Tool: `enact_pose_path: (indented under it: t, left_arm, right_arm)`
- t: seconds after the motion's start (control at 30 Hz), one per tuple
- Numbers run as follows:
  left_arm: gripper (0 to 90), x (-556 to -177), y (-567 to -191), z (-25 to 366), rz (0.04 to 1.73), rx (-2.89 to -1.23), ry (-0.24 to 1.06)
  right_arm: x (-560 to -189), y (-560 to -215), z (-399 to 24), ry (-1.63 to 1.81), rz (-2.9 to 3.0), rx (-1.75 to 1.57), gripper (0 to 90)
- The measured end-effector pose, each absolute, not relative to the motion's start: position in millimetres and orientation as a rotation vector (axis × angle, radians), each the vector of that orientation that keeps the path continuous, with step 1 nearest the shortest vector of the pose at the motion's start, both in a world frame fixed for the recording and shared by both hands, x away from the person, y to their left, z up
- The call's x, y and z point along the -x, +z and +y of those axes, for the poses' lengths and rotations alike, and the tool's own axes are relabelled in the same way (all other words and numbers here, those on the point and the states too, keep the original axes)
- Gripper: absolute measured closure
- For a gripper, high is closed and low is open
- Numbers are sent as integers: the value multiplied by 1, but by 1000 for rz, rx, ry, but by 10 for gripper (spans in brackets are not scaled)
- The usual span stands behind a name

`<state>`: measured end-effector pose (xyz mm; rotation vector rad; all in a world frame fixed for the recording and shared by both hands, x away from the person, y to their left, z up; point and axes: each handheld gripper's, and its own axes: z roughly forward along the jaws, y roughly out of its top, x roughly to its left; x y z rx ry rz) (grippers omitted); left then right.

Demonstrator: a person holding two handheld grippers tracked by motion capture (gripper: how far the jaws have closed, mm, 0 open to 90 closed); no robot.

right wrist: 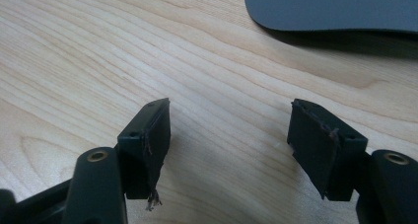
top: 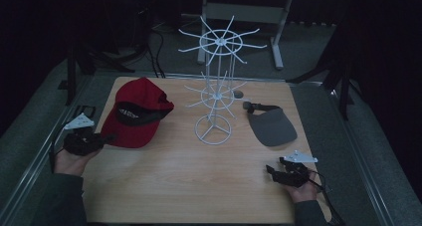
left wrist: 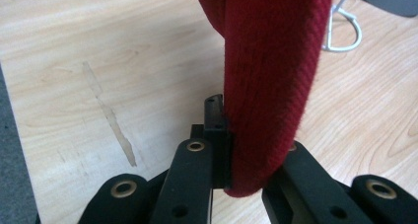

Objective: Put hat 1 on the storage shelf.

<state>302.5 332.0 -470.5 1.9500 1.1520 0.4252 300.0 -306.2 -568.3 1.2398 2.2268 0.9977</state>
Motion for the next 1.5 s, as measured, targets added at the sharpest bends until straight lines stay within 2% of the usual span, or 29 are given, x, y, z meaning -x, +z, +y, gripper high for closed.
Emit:
enact_pose_path:
  t: [0.9,1.5]
  left_arm:
    - [858,-308,-429,325,1132,-1852,555]
    - [857,-311,-405,322,1104,-1803,589]
  right_arm:
    - [-300,-568,-306,997,2227,-1239,326]
    - [-300,-568,-306,999,2227,-1239,325]
